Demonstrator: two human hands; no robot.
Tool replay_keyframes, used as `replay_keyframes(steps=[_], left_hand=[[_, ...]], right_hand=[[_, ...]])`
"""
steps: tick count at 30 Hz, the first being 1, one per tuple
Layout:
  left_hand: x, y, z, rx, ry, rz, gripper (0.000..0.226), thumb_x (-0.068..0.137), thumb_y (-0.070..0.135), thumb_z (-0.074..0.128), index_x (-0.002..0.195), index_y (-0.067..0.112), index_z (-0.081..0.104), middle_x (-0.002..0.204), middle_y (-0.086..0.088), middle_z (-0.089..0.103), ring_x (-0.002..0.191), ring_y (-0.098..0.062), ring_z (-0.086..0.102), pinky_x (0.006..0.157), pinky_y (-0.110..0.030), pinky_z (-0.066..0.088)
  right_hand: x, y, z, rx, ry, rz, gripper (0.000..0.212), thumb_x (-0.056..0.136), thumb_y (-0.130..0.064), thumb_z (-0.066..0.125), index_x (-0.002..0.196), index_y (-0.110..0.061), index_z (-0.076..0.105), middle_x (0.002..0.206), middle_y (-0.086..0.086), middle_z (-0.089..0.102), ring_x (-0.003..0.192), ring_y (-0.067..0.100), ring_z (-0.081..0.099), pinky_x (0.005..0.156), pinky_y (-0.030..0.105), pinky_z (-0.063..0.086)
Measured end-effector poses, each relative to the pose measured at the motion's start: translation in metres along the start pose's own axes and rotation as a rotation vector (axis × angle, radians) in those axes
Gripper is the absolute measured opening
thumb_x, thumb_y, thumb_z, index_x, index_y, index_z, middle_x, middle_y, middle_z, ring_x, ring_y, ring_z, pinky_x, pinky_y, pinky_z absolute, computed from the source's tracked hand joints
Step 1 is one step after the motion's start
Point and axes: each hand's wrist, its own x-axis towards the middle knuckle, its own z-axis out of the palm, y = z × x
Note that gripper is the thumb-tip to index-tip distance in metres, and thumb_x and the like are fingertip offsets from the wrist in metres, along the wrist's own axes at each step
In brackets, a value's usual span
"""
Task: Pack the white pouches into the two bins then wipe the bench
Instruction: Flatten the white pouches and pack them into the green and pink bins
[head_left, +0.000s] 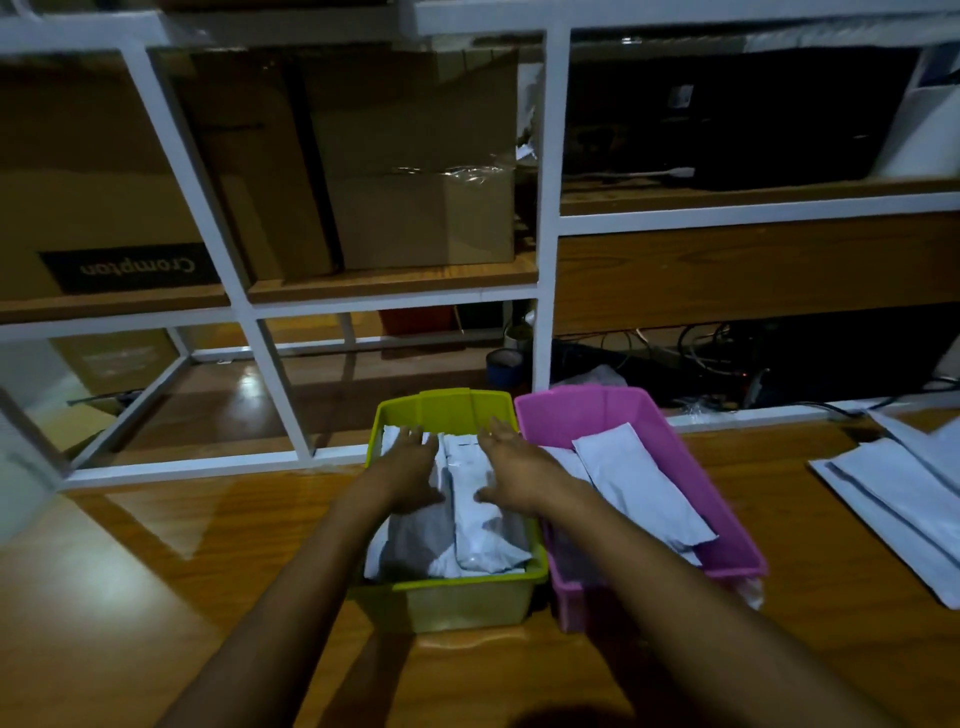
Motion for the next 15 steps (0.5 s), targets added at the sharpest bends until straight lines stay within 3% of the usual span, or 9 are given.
replay_keyframes(steps=[2, 7, 10, 15], left_hand=[[-0.027, 0.028, -0.007, -0.128, 0.221, 0.022, 0.075, 0.094, 0.033, 0.058, 0.152, 0.007, 0.018, 0.161, -0.017, 0.009, 0.149, -0.03, 0.006, 0.117, -0.038, 0.015], [-0.097, 0.134, 0.015, -0.542, 0.696, 0.111, 0.058, 0.095, 0.029, 0.058, 0.146, 0.01, 0.038, 0.154, -0.007, 0.033, 0.147, -0.021, 0.021, 0.116, -0.033, 0.024], [-0.126, 0.203, 0.039, -0.643, 0.822, 0.143, 0.053, 0.091, 0.031, 0.056, 0.138, 0.008, 0.049, 0.147, -0.007, 0.045, 0.141, -0.019, 0.034, 0.111, -0.02, 0.023], [-0.154, 0.298, 0.081, -0.749, 0.806, 0.214, 0.047, 0.09, 0.024, 0.056, 0.133, 0.006, 0.054, 0.141, -0.009, 0.052, 0.134, -0.02, 0.044, 0.109, -0.021, 0.03]], right_hand=[[-0.042, 0.006, -0.016, 0.08, 0.157, -0.021, 0.083, 0.089, -0.037, 0.065, 0.153, -0.012, 0.017, 0.162, 0.01, 0.005, 0.149, 0.022, 0.009, 0.116, 0.036, 0.026], [-0.166, 0.036, -0.027, 0.203, 0.451, -0.014, 0.064, 0.092, -0.038, 0.057, 0.148, -0.018, 0.033, 0.157, 0.004, 0.028, 0.145, 0.019, 0.025, 0.114, 0.032, 0.027], [-0.24, 0.059, -0.027, 0.258, 0.583, 0.069, 0.057, 0.09, -0.034, 0.061, 0.143, -0.019, 0.045, 0.153, 0.002, 0.038, 0.14, 0.016, 0.035, 0.11, 0.029, 0.031], [-0.341, 0.108, -0.022, 0.288, 0.644, 0.209, 0.052, 0.09, -0.036, 0.054, 0.138, -0.019, 0.049, 0.147, 0.003, 0.046, 0.132, 0.022, 0.045, 0.101, 0.038, 0.044]])
